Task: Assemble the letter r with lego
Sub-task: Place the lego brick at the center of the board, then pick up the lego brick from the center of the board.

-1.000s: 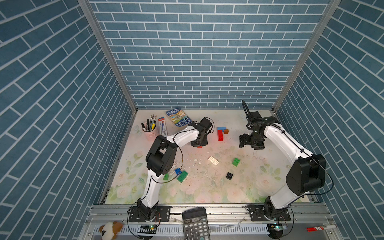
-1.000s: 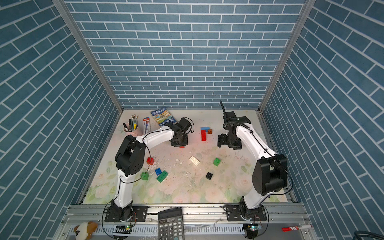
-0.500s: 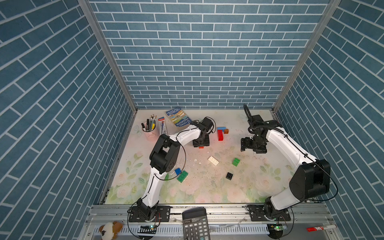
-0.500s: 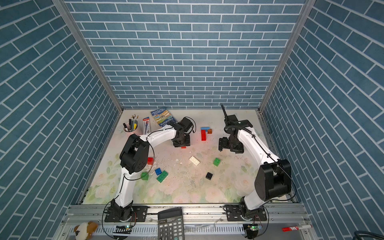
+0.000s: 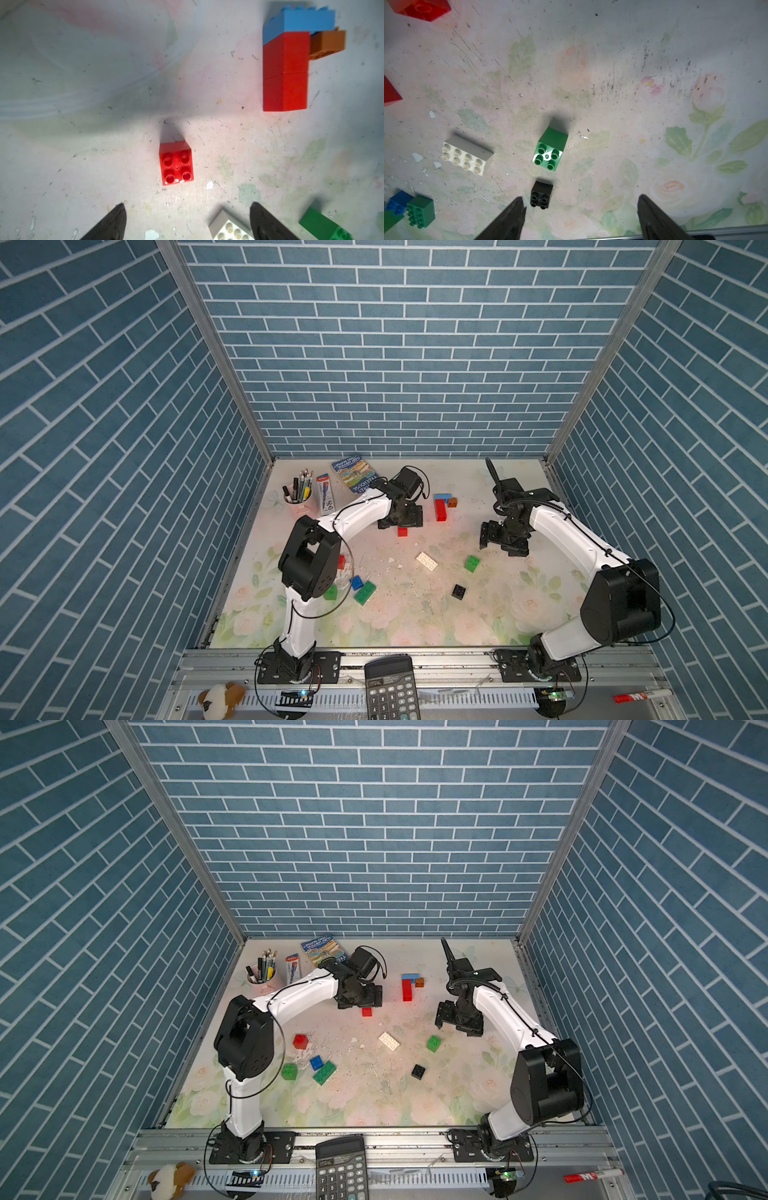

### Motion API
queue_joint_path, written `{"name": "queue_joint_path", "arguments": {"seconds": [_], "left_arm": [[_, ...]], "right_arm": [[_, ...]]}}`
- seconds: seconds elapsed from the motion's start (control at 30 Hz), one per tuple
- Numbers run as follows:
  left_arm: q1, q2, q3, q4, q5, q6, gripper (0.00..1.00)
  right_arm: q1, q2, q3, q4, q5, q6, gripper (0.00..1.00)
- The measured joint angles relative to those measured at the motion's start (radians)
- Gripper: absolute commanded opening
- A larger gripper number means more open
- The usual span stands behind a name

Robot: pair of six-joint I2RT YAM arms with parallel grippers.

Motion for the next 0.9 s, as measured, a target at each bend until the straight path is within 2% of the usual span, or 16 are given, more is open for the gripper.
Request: {"name": "queue_joint_path", "arguments": {"seconds": [0.3,0.53,0.67,0.9], "left_arm": [[0.077,-0.301,-0.230,0.089,-0.097,0.137,1.00],[0.239,-0.483,-0.367,0.124,-0.099,0.208,1.00],[0.296,-0.534,-0.401,0.130,-0.082,0.239,1.00],[0.315,-0.542,-0.414,0.144,-0.056,0.280,1.00]], "right_arm": [[0.060,0.034,-0.059,0.099,-0.024,0.109,0.70],[0.089,0.134,-0.065,0.147,-0.024,0.167,0.61],[0.106,0.194,-0.062,0.163,-0.024,0.194,0.59],[0.142,0.224,-0.061,0.174,-0.014,0.238,0.52]]}}
